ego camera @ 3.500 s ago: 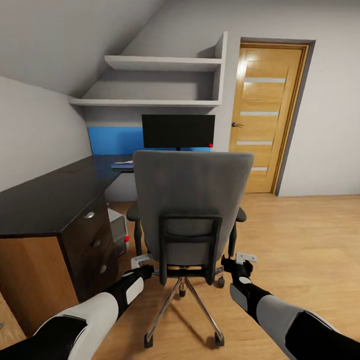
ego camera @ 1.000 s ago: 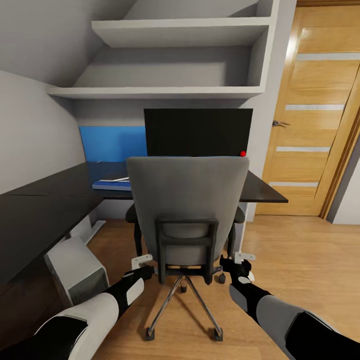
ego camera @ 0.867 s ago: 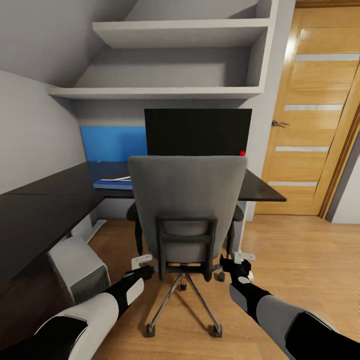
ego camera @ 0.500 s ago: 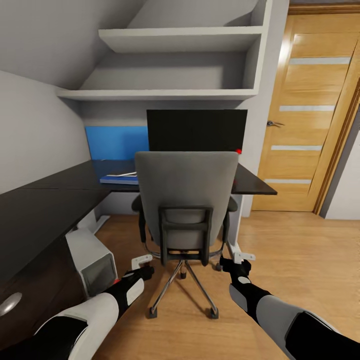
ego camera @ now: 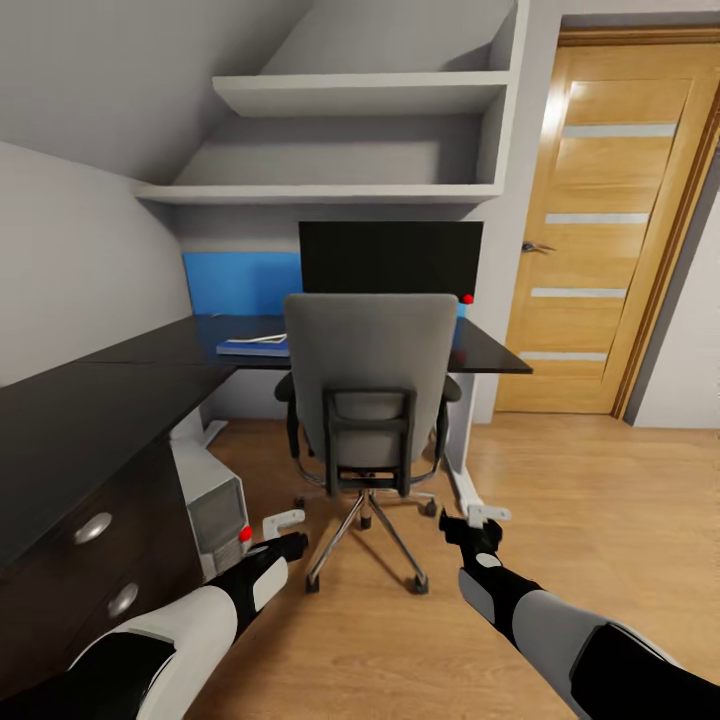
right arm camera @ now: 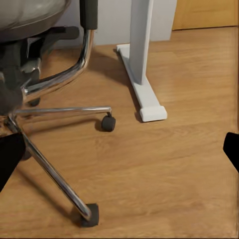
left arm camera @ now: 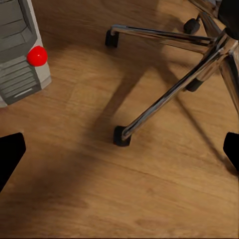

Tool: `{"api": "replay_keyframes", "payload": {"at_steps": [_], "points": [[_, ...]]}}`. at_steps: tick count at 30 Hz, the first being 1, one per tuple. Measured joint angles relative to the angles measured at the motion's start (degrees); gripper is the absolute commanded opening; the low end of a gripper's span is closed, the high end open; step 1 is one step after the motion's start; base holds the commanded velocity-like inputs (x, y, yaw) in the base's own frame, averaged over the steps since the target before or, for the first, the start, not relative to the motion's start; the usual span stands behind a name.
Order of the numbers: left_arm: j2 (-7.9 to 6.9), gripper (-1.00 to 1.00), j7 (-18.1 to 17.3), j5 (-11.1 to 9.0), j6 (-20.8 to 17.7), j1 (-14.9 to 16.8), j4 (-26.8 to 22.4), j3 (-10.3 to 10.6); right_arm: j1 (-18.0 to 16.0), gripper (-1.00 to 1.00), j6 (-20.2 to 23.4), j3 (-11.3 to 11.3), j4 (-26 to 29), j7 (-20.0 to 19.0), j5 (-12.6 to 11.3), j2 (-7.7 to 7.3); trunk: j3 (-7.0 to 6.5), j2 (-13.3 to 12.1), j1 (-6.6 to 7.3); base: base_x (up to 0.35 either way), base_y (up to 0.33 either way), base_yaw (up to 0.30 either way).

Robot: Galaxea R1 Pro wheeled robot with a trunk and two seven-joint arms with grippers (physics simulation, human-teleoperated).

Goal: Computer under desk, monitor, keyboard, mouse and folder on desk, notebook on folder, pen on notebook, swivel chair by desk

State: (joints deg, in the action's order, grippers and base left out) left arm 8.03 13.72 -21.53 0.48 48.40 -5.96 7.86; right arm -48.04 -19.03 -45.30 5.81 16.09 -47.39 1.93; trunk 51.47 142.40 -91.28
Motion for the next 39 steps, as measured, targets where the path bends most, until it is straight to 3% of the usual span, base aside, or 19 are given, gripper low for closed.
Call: {"api": "replay_keyframes", "payload": {"at_steps": [20, 30, 39], "points": [[-0.09, 1.0, 0.0, 0.0, -0.1, 0.0, 0.0, 0.0, 0.0, 1.0, 0.0, 0.1, 0.0, 0.0, 0.0, 0.0, 0.0, 0.0, 0.0, -0.335, 0.0, 0.0], [-0.26, 1.0, -0.2, -0.1, -0.2, 0.0, 0.0, -0.1, 0.0, 1.0, 0.0, 0.0, 0.0, 0.0, 0.1, 0.06, -1.79, -4.0, 2.19, -0.335, 0.0, 0.0], [-0.47, 1.0, 0.2, -0.2, 0.0, 0.0, 0.0, -0.1, 0.0, 1.0, 0.0, 0.0, 0.0, 0.0, 2.8, 0.09, -3.41, -7.6, 4.2, -0.14, 0.0, 0.0]]}}
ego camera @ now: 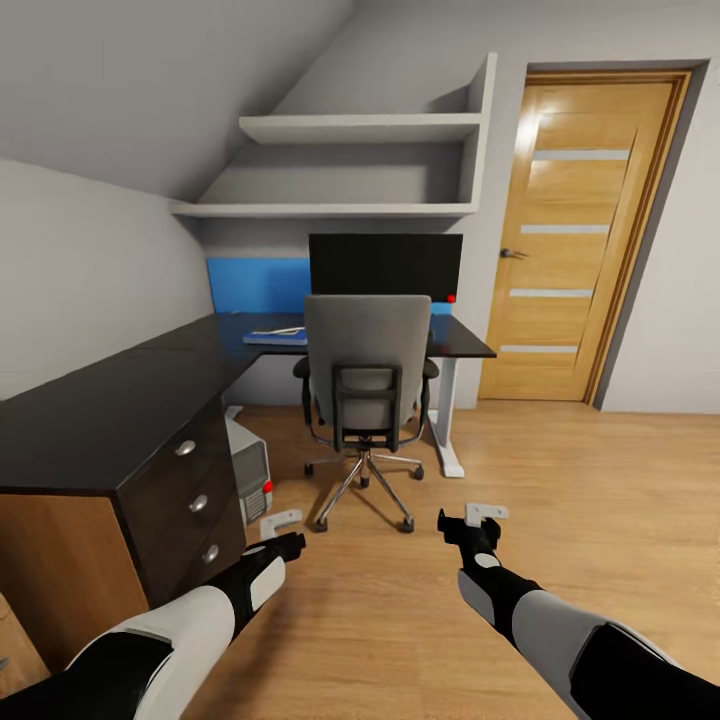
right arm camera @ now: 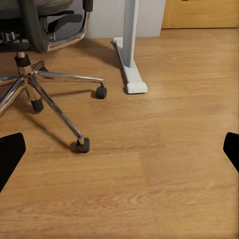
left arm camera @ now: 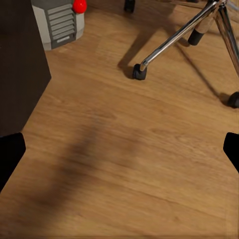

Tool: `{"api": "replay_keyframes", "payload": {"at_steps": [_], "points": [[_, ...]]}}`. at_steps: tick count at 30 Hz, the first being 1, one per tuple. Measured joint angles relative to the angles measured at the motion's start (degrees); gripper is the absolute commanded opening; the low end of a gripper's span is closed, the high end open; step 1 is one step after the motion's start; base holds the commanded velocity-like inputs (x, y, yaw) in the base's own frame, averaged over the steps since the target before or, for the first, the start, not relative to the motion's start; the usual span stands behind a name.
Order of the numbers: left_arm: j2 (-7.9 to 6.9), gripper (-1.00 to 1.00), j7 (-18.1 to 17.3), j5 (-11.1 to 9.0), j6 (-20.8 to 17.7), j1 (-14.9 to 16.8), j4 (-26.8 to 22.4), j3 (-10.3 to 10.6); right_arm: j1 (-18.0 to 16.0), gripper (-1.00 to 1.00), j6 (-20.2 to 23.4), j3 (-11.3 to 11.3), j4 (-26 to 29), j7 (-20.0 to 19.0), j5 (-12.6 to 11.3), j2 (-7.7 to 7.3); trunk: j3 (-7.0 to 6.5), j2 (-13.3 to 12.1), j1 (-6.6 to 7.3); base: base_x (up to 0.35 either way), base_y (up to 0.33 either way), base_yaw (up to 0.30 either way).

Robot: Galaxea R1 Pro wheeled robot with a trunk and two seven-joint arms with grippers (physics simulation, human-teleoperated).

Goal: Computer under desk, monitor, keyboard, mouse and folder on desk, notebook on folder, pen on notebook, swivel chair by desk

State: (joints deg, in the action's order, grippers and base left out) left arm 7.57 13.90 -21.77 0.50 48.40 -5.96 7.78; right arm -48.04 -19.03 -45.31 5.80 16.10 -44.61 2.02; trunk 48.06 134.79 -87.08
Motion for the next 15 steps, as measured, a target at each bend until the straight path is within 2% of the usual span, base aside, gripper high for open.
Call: {"api": "replay_keyframes", "payload": {"at_steps": [15], "points": [[0.07, 1.0, 0.1, 0.1, 0.0, 0.0, 0.0, 0.0, 0.0, 1.0, 0.0, 0.0, 0.0, 0.0, 0.4, 0.67, -2.69, -6.0, 3.3, -0.007, 0.0, 0.0]]}}
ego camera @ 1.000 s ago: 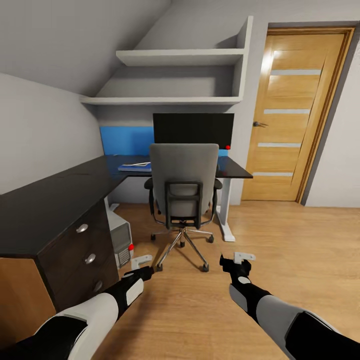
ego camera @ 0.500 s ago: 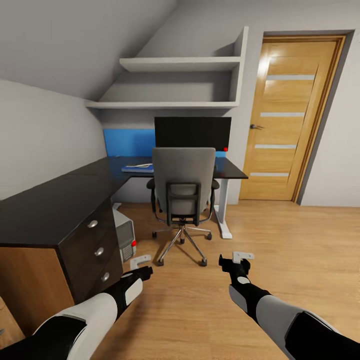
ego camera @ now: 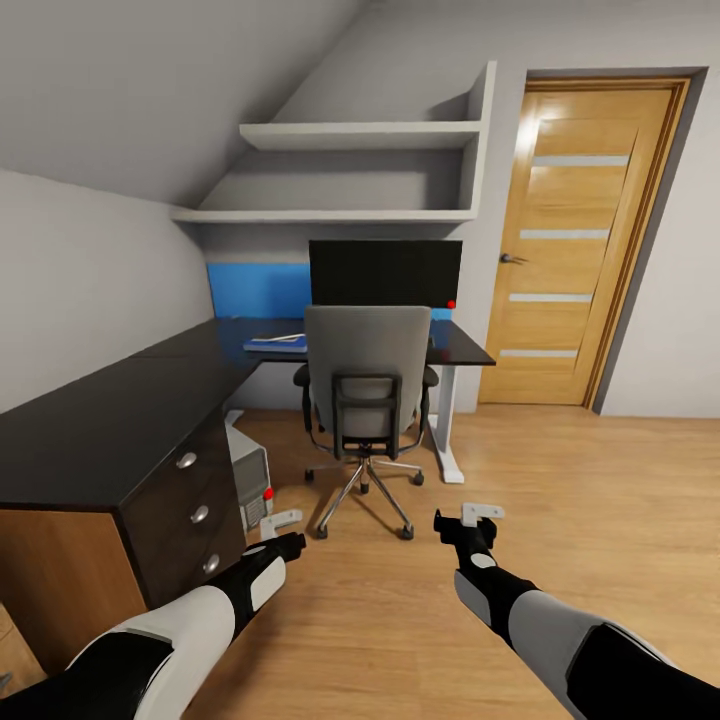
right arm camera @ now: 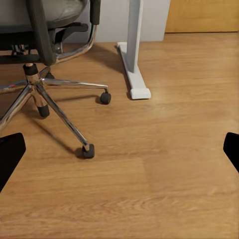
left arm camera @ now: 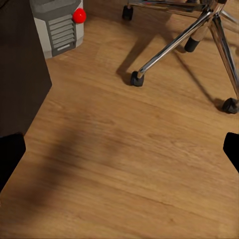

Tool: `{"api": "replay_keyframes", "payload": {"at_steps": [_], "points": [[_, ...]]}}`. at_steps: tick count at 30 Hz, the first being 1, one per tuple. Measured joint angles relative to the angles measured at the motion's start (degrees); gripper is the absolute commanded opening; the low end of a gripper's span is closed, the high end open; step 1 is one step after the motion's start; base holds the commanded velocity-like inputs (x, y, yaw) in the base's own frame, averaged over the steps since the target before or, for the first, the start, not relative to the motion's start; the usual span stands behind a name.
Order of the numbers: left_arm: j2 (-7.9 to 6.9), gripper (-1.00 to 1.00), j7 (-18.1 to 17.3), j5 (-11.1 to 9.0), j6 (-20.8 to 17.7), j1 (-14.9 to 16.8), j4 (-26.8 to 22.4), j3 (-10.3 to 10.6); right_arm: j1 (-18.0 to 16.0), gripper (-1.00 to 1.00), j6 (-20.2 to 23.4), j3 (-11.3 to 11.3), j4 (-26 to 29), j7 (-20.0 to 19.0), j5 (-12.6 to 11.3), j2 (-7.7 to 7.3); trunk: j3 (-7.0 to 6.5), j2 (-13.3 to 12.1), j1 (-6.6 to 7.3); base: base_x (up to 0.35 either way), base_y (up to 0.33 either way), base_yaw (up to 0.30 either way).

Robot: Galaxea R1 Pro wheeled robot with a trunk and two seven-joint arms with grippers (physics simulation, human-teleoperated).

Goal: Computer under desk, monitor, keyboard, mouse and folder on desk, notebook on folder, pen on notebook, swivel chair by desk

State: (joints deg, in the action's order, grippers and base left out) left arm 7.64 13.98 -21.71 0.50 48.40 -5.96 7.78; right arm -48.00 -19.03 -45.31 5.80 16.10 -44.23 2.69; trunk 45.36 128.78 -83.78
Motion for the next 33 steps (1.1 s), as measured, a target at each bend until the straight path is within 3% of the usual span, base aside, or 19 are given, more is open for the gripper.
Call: {"api": "replay_keyframes", "payload": {"at_steps": [33], "points": [[0.01, 1.0, -0.1, -0.1, -0.2, 0.0, 0.0, 0.0, 0.3, 1.0, 0.0, 0.1, 0.0, 0.0, 0.0, 0.03, -5.92, -13.2, 7.25, 0.0, 0.0, 0.0]]}}
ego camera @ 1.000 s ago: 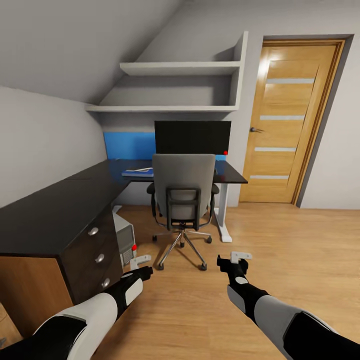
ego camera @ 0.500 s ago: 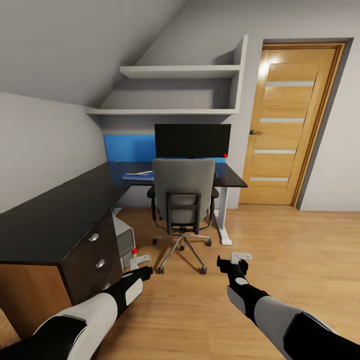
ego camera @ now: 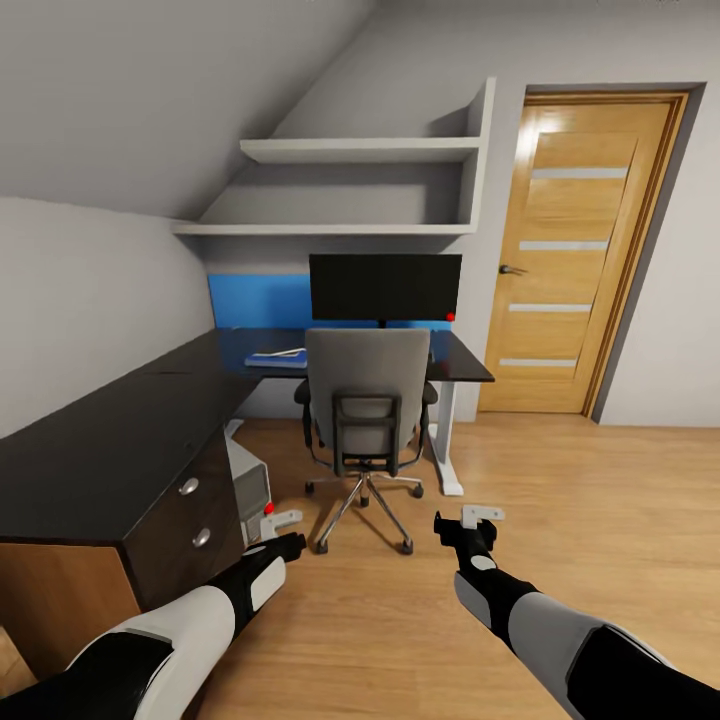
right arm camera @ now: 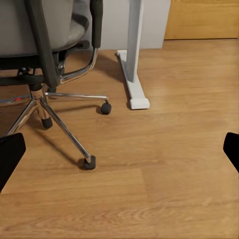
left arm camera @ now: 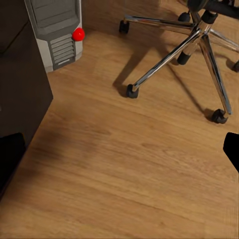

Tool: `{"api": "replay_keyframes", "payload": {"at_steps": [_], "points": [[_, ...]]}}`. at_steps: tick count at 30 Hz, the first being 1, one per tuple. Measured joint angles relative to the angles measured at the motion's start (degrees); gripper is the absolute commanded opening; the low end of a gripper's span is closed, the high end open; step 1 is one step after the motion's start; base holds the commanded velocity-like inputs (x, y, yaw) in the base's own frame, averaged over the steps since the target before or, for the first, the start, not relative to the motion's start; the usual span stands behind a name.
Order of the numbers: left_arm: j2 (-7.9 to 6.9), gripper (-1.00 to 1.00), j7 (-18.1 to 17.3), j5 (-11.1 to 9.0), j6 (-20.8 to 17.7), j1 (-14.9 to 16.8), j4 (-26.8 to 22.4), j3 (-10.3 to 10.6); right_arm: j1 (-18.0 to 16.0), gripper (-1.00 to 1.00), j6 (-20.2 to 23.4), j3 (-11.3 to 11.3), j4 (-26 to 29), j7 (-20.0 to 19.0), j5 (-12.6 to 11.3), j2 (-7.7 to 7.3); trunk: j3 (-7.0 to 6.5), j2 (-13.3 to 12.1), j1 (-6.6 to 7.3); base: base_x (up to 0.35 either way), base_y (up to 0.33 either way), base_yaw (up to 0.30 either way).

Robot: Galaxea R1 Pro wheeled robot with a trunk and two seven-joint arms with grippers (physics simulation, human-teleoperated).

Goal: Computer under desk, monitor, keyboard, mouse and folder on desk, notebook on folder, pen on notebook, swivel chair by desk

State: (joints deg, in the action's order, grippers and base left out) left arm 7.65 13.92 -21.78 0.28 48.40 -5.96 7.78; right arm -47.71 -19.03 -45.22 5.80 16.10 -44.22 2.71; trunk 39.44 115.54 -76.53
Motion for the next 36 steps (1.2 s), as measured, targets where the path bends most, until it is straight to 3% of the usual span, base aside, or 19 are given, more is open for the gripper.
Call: {"api": "replay_keyframes", "payload": {"at_steps": [30, 36], "points": [[0.44, 1.0, -0.1, 0.1, 0.0, 0.0, 0.0, 0.1, 0.0, 1.0, 0.0, 0.0, 0.0, 0.0, 0.0, -0.08, -5.39, -12.0, 6.59, 0.0, 0.0, 0.0], [0.99, 1.0, -0.2, 0.0, 0.1, 0.0, 2.9, 0.1, 1.8, 1.0, 0.0, -0.1, -0.1, 0.0, 0.0, 0.24, -6.46, -14.4, 7.91, 0.0, 0.0, 0.0]]}}
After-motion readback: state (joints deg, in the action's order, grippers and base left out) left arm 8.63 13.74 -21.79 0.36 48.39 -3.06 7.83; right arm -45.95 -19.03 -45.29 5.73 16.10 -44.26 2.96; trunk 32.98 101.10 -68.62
